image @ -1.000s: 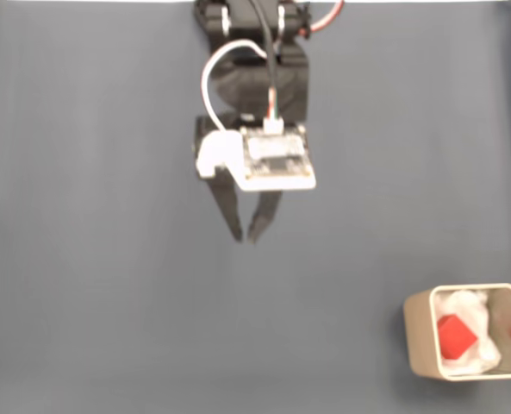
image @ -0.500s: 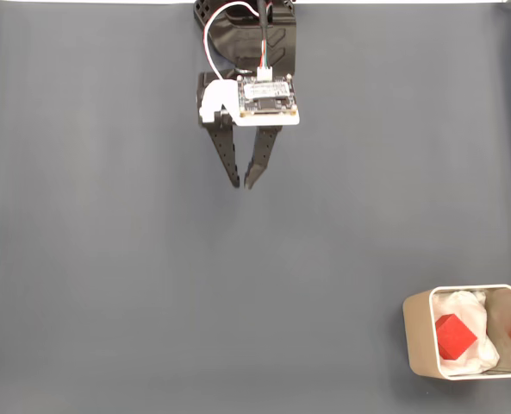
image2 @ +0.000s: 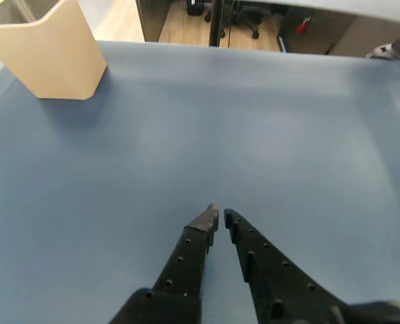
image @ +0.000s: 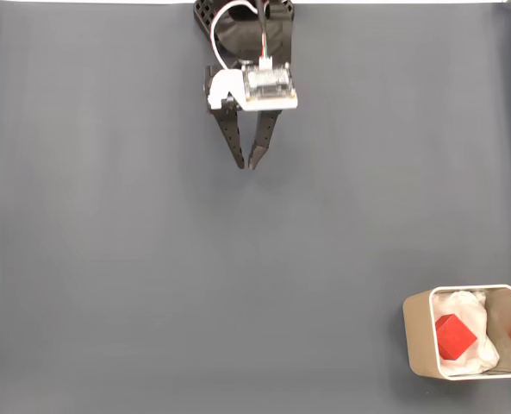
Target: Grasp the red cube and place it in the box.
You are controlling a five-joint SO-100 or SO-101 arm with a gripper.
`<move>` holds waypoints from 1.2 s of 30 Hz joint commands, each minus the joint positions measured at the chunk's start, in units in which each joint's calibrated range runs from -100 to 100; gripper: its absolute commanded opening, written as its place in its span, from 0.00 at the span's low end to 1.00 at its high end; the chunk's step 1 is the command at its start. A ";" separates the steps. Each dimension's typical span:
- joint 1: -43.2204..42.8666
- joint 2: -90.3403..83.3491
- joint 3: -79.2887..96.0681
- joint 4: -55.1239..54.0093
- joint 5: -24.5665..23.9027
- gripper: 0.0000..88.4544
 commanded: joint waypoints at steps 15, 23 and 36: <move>-0.29 -5.30 1.35 24.24 -2.93 0.00; -0.43 -5.30 1.35 30.79 -3.42 0.01; 0.07 -5.30 1.35 30.79 -3.76 0.01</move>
